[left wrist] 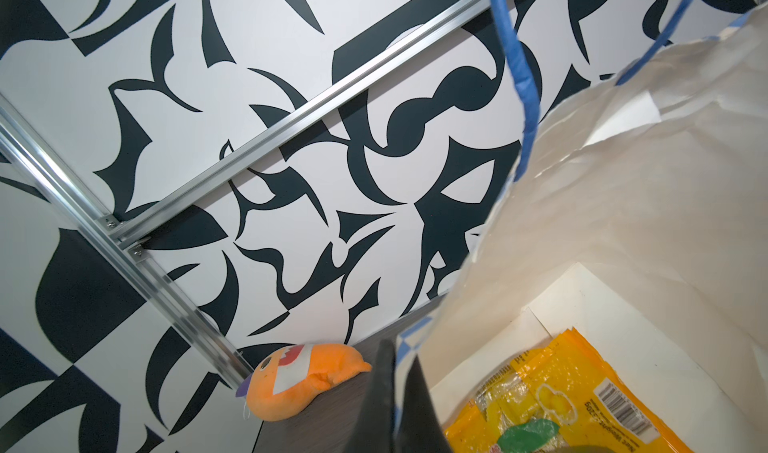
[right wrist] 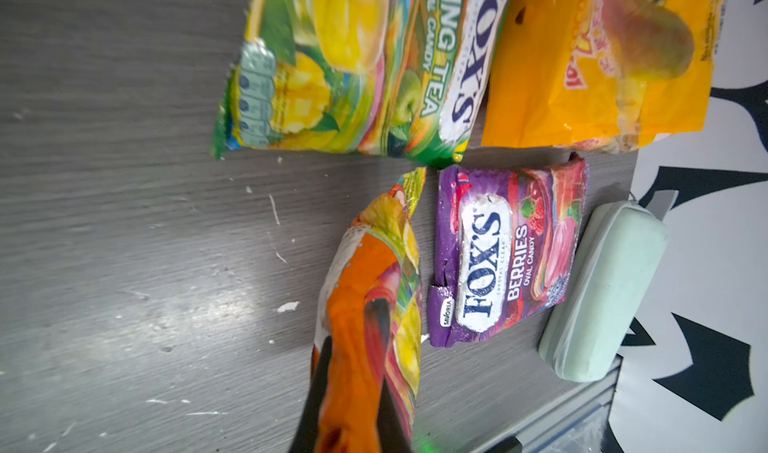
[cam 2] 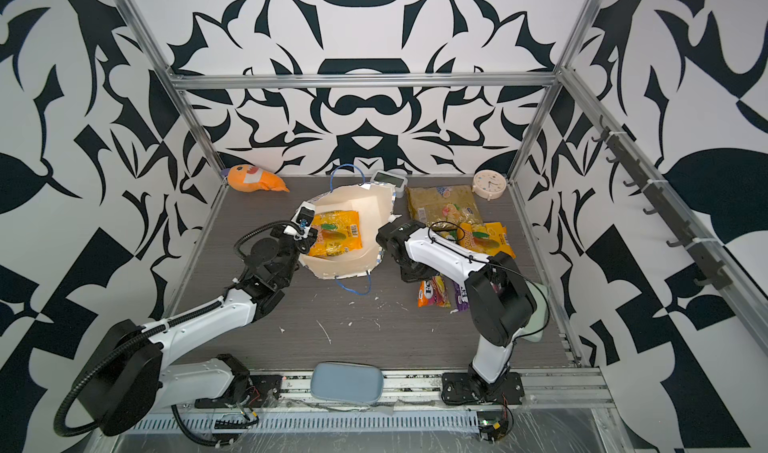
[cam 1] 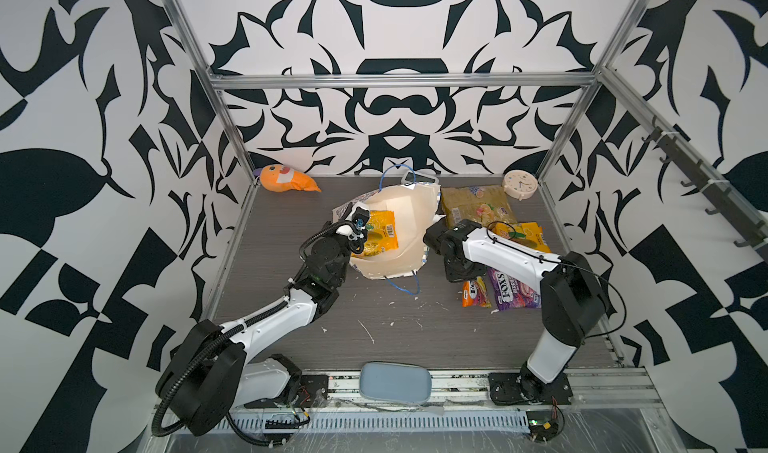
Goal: Take the snacks out of the paper bag
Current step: 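Open the right gripper and release the orange pack on the table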
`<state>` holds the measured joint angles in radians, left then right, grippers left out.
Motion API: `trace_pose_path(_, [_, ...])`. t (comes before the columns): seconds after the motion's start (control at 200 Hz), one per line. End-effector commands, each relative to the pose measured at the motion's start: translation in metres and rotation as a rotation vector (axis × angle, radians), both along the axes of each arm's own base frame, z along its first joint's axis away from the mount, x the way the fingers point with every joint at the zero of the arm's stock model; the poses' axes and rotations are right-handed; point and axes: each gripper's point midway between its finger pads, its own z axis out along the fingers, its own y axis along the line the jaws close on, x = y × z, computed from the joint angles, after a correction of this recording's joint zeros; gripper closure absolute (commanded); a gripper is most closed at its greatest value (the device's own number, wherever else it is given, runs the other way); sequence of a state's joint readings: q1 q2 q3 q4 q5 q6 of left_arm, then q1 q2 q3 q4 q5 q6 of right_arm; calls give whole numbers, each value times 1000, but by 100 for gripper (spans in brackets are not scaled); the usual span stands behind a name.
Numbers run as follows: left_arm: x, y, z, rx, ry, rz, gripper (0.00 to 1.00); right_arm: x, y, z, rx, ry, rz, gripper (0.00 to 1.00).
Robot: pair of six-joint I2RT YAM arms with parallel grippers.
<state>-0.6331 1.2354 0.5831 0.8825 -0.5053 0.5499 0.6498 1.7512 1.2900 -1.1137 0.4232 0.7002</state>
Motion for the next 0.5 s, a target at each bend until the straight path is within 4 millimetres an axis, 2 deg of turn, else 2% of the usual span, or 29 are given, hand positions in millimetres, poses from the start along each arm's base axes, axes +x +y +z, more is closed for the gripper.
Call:
trace_pose_path(0.0, [-4, 4, 23, -50, -65, 0, 100, -4, -12, 3, -47, 8, -20, 99])
trace_pose_path(0.16, [-8, 7, 21, -72, -61, -9, 100, -4, -19, -2, -76, 17, -12, 98])
trace_pose_path(0.295, [-9, 5, 19, -73, -39, -20, 100, 1, -16, -3, -67, 9, 5, 93])
trace_pose_path(0.4, [-7, 6, 19, -71, -48, -6, 100, 6, -17, -1, -74, 1, 7, 86])
trace_pose_path(0.495, [-7, 6, 17, -61, -34, -9, 100, 10, -12, 0, -45, -12, 8, 74])
